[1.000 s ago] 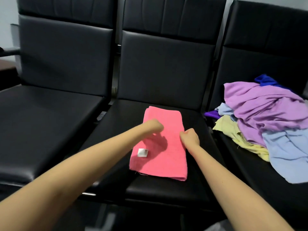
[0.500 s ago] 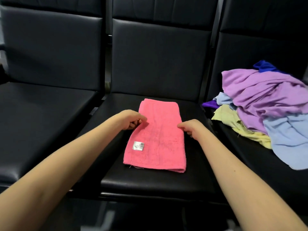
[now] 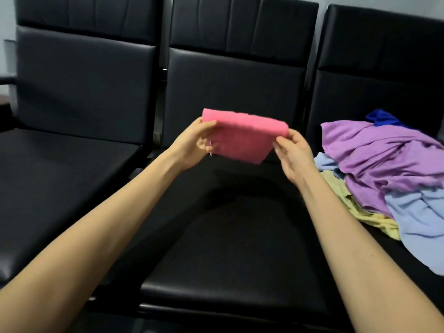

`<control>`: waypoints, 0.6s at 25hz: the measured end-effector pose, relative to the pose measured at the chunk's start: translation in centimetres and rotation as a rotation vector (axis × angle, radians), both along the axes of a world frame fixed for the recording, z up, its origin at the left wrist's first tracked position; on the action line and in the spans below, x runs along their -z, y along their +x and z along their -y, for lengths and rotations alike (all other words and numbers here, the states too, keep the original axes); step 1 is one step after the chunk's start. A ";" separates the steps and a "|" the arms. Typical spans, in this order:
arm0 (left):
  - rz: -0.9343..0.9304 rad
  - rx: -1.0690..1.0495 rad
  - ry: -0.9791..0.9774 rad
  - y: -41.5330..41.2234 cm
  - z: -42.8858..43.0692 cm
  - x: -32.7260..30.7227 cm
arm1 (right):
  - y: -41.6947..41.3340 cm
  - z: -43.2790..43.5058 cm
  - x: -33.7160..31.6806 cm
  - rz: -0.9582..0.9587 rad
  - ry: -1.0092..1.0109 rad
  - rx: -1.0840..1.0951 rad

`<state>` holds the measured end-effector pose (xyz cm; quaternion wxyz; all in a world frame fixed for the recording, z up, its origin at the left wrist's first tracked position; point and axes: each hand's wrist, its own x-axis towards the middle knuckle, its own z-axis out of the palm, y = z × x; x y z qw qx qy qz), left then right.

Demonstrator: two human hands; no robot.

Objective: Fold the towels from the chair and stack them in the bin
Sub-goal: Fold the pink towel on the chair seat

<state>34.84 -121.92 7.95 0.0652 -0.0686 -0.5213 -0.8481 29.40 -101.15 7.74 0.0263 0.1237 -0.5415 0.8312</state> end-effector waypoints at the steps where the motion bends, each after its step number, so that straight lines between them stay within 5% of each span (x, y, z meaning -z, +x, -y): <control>1: 0.001 -0.017 -0.019 0.1 0.1 0.4 | 0.0 -0.2 -0.1 0.007 0.008 -0.013; 6: 0.524 -0.022 -0.169 0.0 2.1 6.6 | 1.1 -2.3 5.2 0.535 0.774 -0.287; 8: 0.686 -0.050 -0.296 0.4 2.7 8.5 | 1.5 -2.9 6.1 0.626 0.926 -0.356; 12: 0.639 -0.107 -0.357 0.6 2.7 9.2 | 1.2 -2.4 6.0 0.600 1.042 -0.337; 15: 0.666 -0.104 -0.646 1.2 2.2 8.4 | 1.5 -1.6 6.3 0.540 1.335 -0.348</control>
